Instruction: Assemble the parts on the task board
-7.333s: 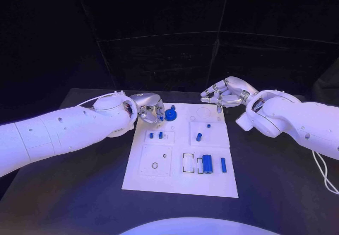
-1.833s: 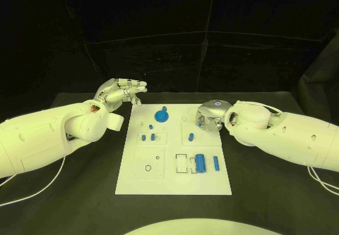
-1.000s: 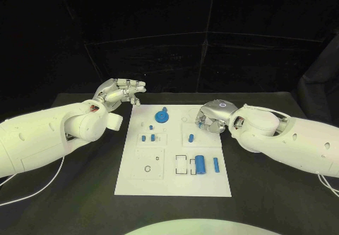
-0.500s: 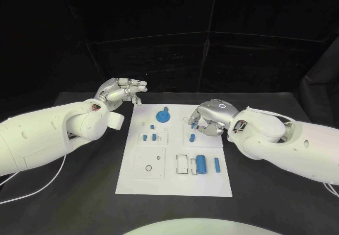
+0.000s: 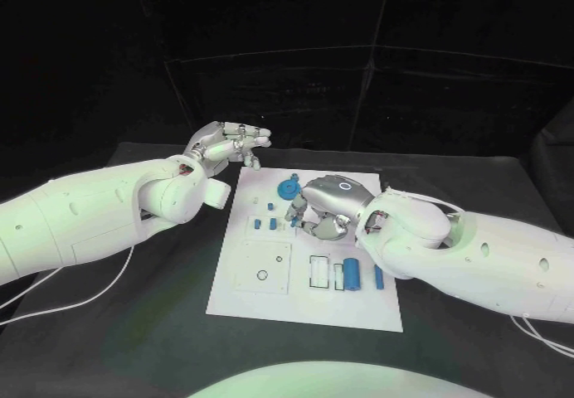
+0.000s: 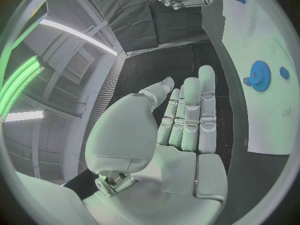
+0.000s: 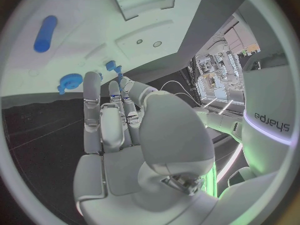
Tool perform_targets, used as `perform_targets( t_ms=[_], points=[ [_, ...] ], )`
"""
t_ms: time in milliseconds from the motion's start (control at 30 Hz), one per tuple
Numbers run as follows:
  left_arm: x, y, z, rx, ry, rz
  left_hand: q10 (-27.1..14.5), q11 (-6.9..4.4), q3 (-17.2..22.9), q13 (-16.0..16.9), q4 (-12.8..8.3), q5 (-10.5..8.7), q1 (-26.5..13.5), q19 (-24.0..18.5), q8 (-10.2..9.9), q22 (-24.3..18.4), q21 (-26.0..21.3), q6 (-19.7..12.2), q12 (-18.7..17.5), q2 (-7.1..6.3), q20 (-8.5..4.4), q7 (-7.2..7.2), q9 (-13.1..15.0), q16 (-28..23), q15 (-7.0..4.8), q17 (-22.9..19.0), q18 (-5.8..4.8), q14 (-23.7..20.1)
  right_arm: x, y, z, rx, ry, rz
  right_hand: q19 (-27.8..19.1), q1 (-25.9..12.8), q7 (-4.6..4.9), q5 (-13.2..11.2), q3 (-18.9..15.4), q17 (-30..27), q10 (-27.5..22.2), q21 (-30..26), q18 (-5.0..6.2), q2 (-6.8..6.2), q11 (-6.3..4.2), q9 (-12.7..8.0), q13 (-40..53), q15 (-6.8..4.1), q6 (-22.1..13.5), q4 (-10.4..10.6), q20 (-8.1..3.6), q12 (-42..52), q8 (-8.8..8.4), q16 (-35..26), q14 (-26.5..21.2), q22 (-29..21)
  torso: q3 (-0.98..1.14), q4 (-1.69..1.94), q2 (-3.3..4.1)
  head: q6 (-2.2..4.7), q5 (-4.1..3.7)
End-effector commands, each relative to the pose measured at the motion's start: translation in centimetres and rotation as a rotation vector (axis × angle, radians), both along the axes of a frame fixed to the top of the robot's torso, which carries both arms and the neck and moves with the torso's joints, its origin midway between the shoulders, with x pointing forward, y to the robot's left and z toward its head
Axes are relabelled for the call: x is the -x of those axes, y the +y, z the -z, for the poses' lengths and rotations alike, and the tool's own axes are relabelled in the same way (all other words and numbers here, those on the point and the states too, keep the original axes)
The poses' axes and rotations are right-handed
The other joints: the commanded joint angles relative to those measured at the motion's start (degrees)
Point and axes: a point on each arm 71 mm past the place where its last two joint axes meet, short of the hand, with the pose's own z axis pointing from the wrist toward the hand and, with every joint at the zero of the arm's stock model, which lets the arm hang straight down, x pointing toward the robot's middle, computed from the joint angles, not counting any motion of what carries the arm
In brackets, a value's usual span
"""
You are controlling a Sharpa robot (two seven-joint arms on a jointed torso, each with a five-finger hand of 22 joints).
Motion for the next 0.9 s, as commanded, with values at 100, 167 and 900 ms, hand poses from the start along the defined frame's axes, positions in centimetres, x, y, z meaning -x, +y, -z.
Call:
perform_targets(
  t_ms=[100, 167, 900],
  points=[
    [-0.1, -0.6, -0.2, 0.010, -0.001, 0.018, -0.1, -0.01, 0.0, 0.0, 0.2, 0.08, -0.5, -0.2, 0.2, -0.1, -0.3, 0.2, 0.3, 0.20, -0.04, -0.04, -0.1, -0.4, -0.05, -0.1, 0.78, -0.4, 0.6, 1.2, 1.9, 0.030, 0.061, -0.050, -0.5, -0.5, 0.31, 0.0, 0.5, 0.0, -0.2, 0.3, 0.74, -0.09, 0.30, -0.1, 0.0, -0.22, -0.2, -0.1, 0.03, -0.3, -0.35, 0.3, 2.4, -0.1, 0.11, -0.02, 0.07, -0.46, 1.13],
    [-0.1, -0.7, -0.2, 0.011, -0.001, 0.021, -0.1, -0.01, 0.0, 0.0, 0.2, 0.08, -0.5, -0.2, 0.2, -0.1, -0.3, 0.2, 0.3, 0.20, -0.04, -0.04, -0.1, -0.4, -0.05, -0.1, 0.78, -0.4, 0.7, 1.6, 2.8, 0.041, 0.083, -0.057, -0.6, -0.5, 0.34, 0.1, 0.5, 0.1, -0.3, 0.3, 0.74, -0.09, 0.33, -0.1, 0.0, -0.20, -0.3, -0.1, 0.04, -0.4, -0.39, 0.4, 2.4, -0.1, 0.18, -0.05, 0.05, -0.63, 1.87],
    [-0.1, -0.9, -0.2, 0.013, 0.001, 0.030, -0.3, 0.06, 0.0, -0.1, 0.1, 0.09, -0.4, -0.2, 0.2, -0.2, -0.4, 0.0, 0.4, 0.07, -0.03, 0.07, -0.2, -0.3, -0.02, -0.2, 0.78, -0.4, 1.4, 3.1, 5.3, 0.065, 0.126, -0.079, -0.7, -0.6, 0.46, 0.2, 0.7, 0.0, -0.5, 0.3, 0.77, -0.07, 0.44, -0.1, 0.0, -0.11, -0.5, -0.4, 0.12, -0.6, -0.56, 0.4, 2.3, -0.2, 0.16, -0.24, -0.04, -1.49, 4.37]
  ],
)
